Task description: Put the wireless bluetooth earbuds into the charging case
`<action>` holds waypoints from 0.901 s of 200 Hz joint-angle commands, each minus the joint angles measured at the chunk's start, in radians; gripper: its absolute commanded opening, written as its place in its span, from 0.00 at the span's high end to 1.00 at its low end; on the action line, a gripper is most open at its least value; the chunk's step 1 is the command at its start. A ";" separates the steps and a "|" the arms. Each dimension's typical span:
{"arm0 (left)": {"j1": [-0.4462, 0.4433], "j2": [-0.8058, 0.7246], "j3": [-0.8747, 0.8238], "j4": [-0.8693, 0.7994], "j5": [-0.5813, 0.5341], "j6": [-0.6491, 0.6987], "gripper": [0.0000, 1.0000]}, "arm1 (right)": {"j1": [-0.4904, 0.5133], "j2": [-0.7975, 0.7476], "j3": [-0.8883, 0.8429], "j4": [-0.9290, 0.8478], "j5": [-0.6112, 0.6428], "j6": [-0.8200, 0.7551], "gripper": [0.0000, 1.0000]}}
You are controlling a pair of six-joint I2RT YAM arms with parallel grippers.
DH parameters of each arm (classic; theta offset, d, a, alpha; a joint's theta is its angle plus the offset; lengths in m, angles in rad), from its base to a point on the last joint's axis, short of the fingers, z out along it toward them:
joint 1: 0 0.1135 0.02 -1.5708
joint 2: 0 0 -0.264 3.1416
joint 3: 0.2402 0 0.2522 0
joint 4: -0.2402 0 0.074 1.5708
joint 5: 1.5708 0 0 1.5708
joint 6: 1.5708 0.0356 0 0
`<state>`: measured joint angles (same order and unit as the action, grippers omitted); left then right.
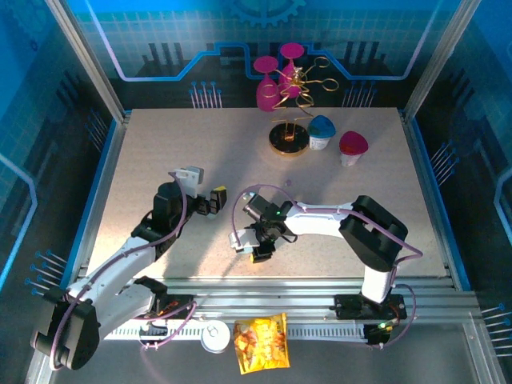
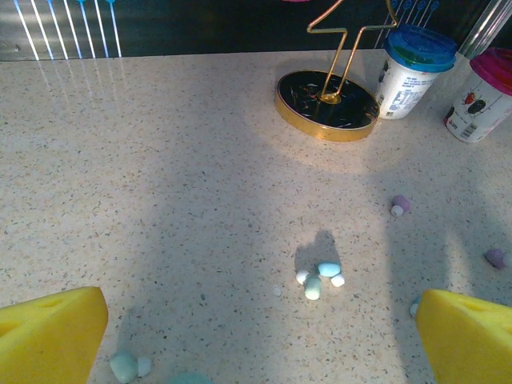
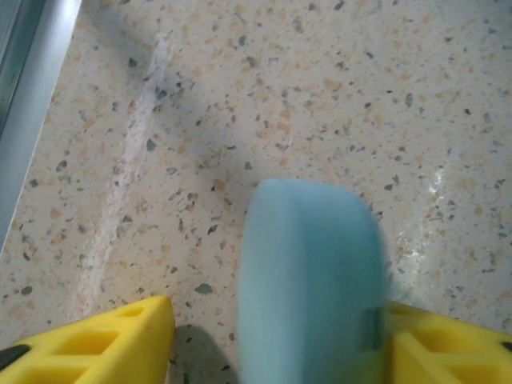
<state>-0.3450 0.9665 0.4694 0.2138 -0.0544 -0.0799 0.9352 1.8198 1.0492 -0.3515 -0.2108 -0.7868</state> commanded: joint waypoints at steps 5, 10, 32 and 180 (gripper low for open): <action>-0.003 -0.008 0.030 0.004 0.016 -0.004 0.01 | 0.002 0.006 0.027 -0.019 -0.025 0.008 0.46; -0.002 -0.005 0.031 0.005 0.018 -0.004 0.01 | 0.002 0.003 0.026 -0.016 -0.027 0.014 0.47; -0.002 0.000 0.032 0.009 0.023 -0.006 0.01 | 0.001 -0.001 0.023 -0.007 -0.031 0.035 0.57; -0.003 0.011 0.011 0.039 0.028 -0.023 0.01 | -0.052 -0.078 -0.028 0.018 -0.089 0.137 0.69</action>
<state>-0.3450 0.9695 0.4694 0.2161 -0.0509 -0.0807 0.9005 1.7504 1.0367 -0.3305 -0.2562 -0.6769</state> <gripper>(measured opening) 0.994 0.404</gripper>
